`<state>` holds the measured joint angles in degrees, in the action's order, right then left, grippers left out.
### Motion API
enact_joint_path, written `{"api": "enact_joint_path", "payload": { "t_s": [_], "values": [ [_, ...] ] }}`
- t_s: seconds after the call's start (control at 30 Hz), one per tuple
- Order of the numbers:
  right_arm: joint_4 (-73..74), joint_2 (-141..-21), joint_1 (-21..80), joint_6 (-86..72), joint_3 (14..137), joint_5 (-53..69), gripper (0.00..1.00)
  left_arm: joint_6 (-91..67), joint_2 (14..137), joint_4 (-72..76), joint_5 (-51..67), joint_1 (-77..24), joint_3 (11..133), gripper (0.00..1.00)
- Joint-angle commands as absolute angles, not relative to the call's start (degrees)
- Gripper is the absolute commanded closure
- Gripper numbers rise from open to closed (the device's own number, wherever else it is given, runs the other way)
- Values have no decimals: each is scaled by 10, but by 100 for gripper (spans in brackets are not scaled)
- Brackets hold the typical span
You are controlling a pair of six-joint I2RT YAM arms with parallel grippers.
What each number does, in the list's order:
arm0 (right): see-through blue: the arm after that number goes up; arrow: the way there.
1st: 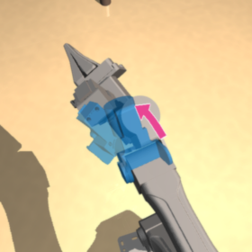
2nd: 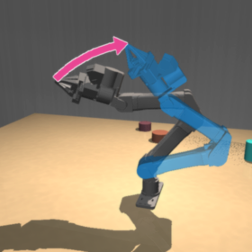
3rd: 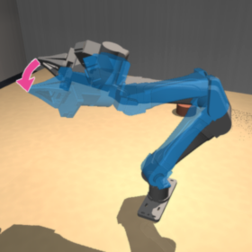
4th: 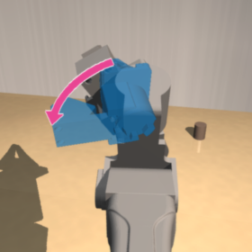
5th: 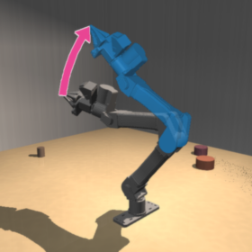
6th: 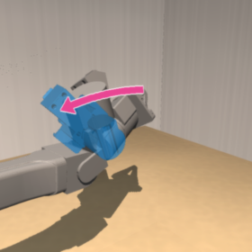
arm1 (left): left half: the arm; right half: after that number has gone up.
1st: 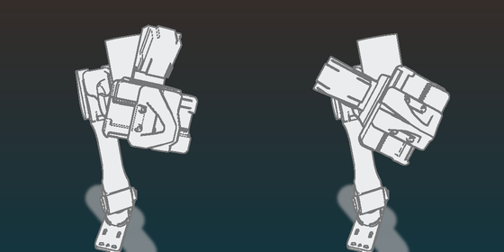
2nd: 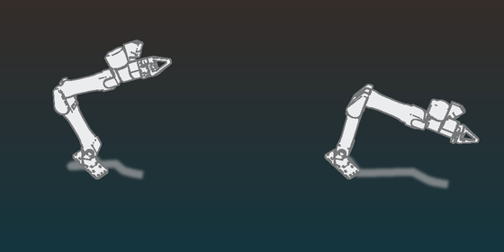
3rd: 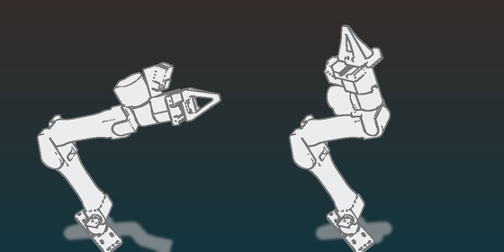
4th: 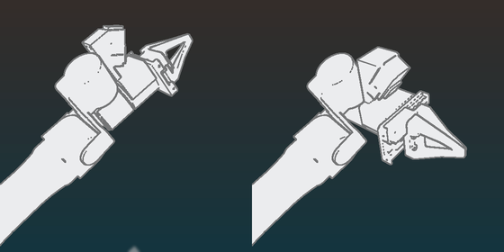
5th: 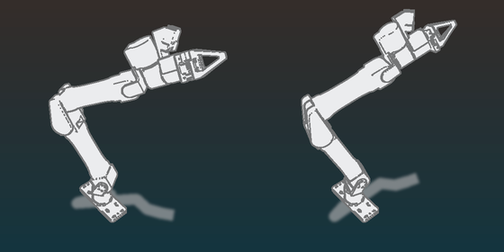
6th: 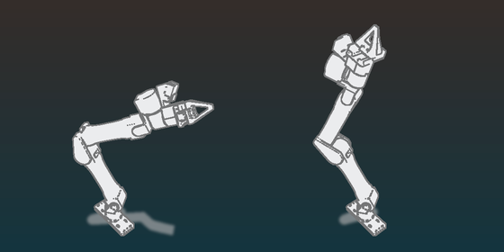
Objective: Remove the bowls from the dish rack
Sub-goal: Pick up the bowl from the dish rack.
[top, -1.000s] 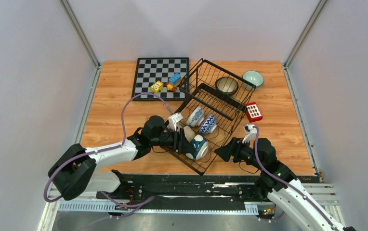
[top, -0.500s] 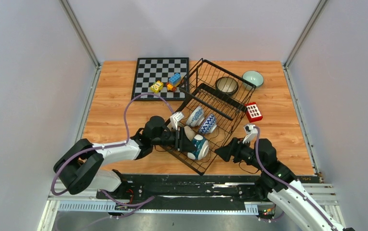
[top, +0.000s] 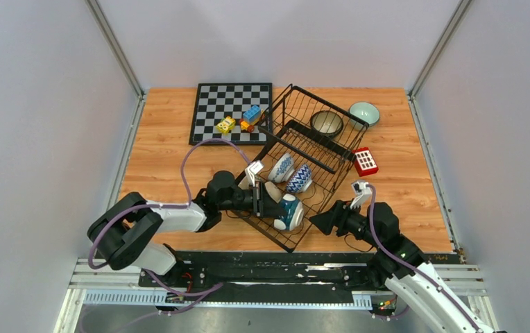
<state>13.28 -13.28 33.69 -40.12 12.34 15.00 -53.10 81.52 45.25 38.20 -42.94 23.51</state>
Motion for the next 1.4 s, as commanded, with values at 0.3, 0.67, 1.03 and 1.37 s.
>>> {"api": "enact_joint_path", "payload": {
  "t_s": [0.3, 0.67, 1.03, 1.37],
  "values": [
    [144, -111, 331, -407, 121, 154, 31, -625, 840, 644, 404, -433, 233, 100],
    [151, -94, 330, -412, 123, 152, 31, -646, 838, 667, 403, -435, 241, 100],
    [170, -81, 331, -404, 144, 149, 31, -720, 833, 744, 405, -448, 259, 100],
    [188, -71, 331, -393, 180, 162, 31, -682, 740, 630, 394, -456, 274, 100]
  ]
}}
